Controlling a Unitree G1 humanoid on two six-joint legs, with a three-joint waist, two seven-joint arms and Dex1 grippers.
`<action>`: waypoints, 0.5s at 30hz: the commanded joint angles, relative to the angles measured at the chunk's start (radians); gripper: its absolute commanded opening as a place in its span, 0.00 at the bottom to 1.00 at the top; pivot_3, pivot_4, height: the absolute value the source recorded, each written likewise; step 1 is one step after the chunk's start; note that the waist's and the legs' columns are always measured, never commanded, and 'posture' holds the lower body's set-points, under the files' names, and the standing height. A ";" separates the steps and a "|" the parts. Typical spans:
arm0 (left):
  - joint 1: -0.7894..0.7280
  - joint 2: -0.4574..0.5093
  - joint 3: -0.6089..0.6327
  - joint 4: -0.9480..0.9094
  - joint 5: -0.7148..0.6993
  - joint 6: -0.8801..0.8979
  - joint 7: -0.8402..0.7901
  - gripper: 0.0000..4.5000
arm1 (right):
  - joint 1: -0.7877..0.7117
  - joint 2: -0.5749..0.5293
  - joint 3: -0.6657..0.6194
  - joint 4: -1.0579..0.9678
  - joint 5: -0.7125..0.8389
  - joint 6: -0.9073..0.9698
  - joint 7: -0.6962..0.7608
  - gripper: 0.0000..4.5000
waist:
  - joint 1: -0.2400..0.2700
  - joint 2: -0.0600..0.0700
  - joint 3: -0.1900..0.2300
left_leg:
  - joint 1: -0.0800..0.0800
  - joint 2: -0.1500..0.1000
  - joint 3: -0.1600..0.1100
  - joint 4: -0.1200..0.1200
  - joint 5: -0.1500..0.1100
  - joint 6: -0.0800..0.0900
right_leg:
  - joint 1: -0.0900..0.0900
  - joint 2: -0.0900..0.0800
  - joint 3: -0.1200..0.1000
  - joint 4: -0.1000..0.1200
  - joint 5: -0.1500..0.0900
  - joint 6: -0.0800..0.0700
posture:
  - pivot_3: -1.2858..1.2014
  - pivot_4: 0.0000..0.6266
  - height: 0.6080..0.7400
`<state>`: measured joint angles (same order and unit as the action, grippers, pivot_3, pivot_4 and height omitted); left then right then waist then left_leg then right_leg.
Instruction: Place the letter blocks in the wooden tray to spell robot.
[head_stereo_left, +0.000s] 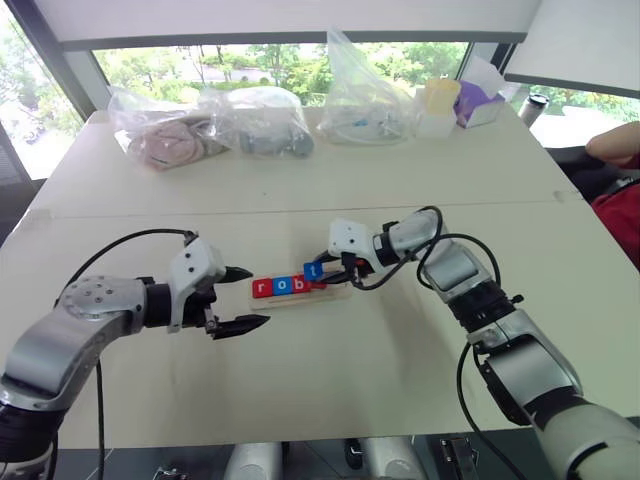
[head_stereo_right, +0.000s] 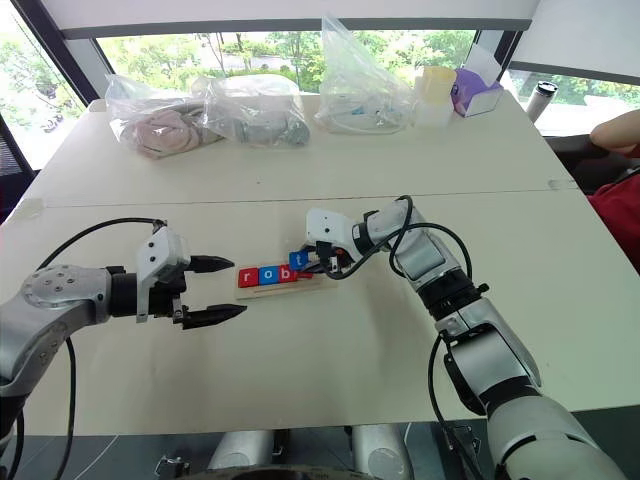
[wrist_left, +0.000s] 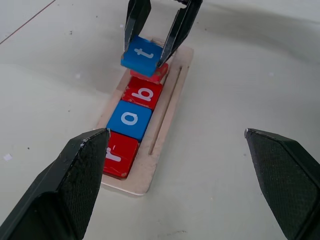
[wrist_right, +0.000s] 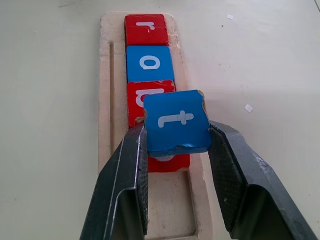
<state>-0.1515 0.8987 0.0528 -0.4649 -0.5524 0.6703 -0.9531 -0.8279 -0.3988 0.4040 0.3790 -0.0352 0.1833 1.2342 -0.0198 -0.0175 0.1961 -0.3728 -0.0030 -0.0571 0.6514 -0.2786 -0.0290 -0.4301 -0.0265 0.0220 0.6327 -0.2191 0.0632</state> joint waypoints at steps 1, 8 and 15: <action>-0.011 -0.002 0.006 -0.010 0.006 -0.015 0.001 1.00 | -0.019 0.002 -0.002 -0.027 0.002 -0.017 0.010 0.25 | 0.000 0.000 0.000 | 0.000 0.000 0.000 0.000 0.000 0.000 | 0.000 0.000 0.000 0.000 0.000 0.000 | 0.52 0.24 1.00; -0.011 -0.004 0.006 -0.012 0.006 -0.014 0.006 1.00 | -0.010 -0.016 0.009 -0.022 -0.016 -0.039 0.019 0.25 | 0.000 0.000 0.000 | 0.000 0.000 0.000 0.000 0.000 0.000 | 0.000 0.000 0.000 0.000 0.000 0.000 | 0.52 0.24 1.00; -0.020 -0.010 0.001 -0.012 0.006 -0.010 0.008 1.00 | -0.045 0.020 -0.110 -0.048 0.096 0.084 -0.023 0.25 | 0.000 0.000 0.000 | 0.000 0.000 0.000 0.000 0.000 0.000 | 0.000 0.000 0.000 0.000 0.000 0.000 | 0.52 0.24 1.00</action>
<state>-0.1600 0.8901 0.0500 -0.4649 -0.5520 0.6700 -0.9486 -0.8304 -0.3778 0.3566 0.3757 0.0113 0.2323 1.2229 -0.0200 -0.0175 0.1962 -0.3728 -0.0029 -0.0572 0.6515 -0.2786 -0.0290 -0.4302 -0.0264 0.0220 0.6328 -0.2191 0.0632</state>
